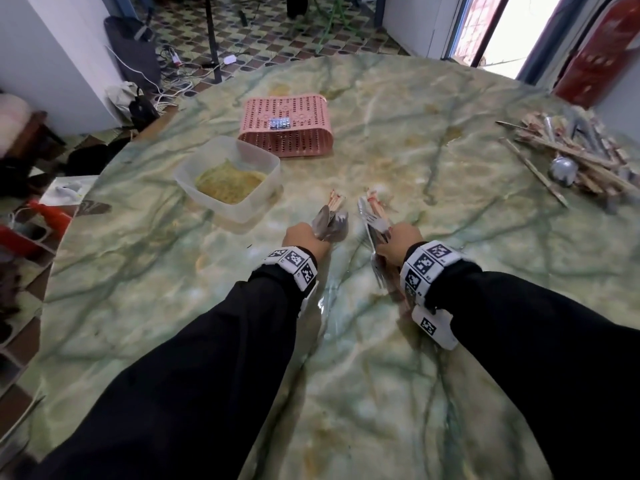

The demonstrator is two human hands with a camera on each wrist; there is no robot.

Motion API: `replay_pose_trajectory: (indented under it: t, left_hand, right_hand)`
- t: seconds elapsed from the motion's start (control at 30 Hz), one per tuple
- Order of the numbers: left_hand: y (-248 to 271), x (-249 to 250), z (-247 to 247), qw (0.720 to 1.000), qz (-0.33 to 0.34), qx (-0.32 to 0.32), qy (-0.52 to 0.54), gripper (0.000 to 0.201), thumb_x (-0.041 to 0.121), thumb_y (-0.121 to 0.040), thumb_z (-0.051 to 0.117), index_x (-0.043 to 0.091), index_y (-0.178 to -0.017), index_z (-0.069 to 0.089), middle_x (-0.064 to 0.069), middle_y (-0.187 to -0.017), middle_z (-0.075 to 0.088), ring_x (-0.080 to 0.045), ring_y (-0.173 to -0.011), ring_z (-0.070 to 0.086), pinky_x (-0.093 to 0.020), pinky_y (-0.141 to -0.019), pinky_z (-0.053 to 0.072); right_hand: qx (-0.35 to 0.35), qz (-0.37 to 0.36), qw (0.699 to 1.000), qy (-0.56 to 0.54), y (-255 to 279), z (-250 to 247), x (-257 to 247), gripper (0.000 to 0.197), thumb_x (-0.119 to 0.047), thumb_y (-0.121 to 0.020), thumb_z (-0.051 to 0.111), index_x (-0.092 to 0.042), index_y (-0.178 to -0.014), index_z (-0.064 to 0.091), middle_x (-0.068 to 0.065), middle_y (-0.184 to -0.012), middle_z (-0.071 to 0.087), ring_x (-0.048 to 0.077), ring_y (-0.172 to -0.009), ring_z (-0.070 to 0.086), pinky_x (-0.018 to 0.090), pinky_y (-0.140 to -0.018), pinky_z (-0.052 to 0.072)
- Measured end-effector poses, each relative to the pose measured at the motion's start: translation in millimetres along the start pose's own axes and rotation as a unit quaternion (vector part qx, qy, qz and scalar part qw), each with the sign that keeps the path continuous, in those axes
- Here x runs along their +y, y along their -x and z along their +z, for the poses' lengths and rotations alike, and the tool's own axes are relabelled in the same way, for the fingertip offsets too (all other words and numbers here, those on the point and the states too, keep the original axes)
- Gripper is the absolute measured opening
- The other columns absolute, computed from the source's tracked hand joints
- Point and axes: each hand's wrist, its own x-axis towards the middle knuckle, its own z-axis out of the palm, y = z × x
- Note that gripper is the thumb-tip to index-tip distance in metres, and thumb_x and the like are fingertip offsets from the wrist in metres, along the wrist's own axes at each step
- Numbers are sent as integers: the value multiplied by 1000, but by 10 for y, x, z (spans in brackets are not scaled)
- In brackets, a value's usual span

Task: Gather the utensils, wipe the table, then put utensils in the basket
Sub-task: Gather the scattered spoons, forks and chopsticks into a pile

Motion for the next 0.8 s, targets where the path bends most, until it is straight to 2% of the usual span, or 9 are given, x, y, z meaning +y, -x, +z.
replay_pose_trajectory:
  t: [0.1,0.17,0.23,0.3,0.43,0.5,0.57,0.67,0.8]
  left_hand:
    - [-19,-32,-34,1000,-1,-13,8,34,24,-86,58,-3,-106,60,-19,-100,62,-32,-87,59,-27,-68,41]
    - [-32,-68,-71,1000,0,-24,18,34,25,-87,55,-2,-106,62,-18,-104,66,-30,-87,60,-28,-70,44]
    - [-31,-107,-110,999,3,-28,36,33,24,-88,54,-2,-106,63,-19,-102,68,-31,-94,64,-31,-78,48]
    - [-39,-153,-135,997,10,-30,63,29,21,-88,52,-2,-104,62,-18,-96,70,-32,-94,66,-34,-82,50]
    - [-38,-192,-203,993,31,-34,113,18,18,-91,49,5,-98,59,-4,-67,61,-24,-76,58,-32,-80,47]
    - [-41,-185,-232,990,41,-35,133,14,17,-91,48,8,-97,57,0,-62,58,-22,-74,56,-32,-78,46]
    - [-27,-159,-255,988,49,-26,142,9,19,-91,48,12,-94,54,2,-62,58,-22,-74,56,-32,-78,46]
    - [-16,-124,-278,986,61,-5,154,9,20,-90,48,15,-95,54,1,-66,61,-21,-74,56,-34,-82,47]
    - [-3,-106,-298,984,66,-5,166,10,18,-89,46,15,-80,50,0,-67,61,-25,-59,53,-37,-72,49]
  right_hand:
    - [11,3,999,-50,14,-30,67,30,-19,-87,61,3,-108,60,22,-97,61,32,-89,59,28,-60,42]
    - [8,17,993,-113,-13,-46,117,21,-18,-87,60,-1,-99,63,14,-82,57,24,-75,54,26,-51,35]
    - [11,28,979,-200,-65,-95,162,14,-14,-87,57,-4,-78,61,5,-60,60,16,-59,58,26,-51,38]
    - [23,29,962,-269,-84,-187,187,24,-8,-84,58,-8,-60,54,-3,-41,55,8,-41,53,16,-43,42]
    - [28,-49,962,-268,-89,-346,214,21,-4,-78,67,-10,-62,55,2,-58,52,5,-46,50,10,-45,38]
    - [31,-92,954,-283,-67,-376,216,7,0,-82,64,-4,-77,61,2,-60,51,-3,-38,49,6,-45,37]
    - [38,-149,954,-258,-54,-396,231,10,-1,-85,62,4,-93,63,4,-64,53,-2,-47,51,11,-52,39]
    - [44,-236,967,-85,-57,-423,275,22,-7,-87,61,2,-106,64,15,-88,65,20,-79,59,23,-67,35]
    - [-12,-273,955,114,-42,-341,349,18,-10,-87,56,-4,-102,64,19,-100,67,32,-94,61,24,-68,31]
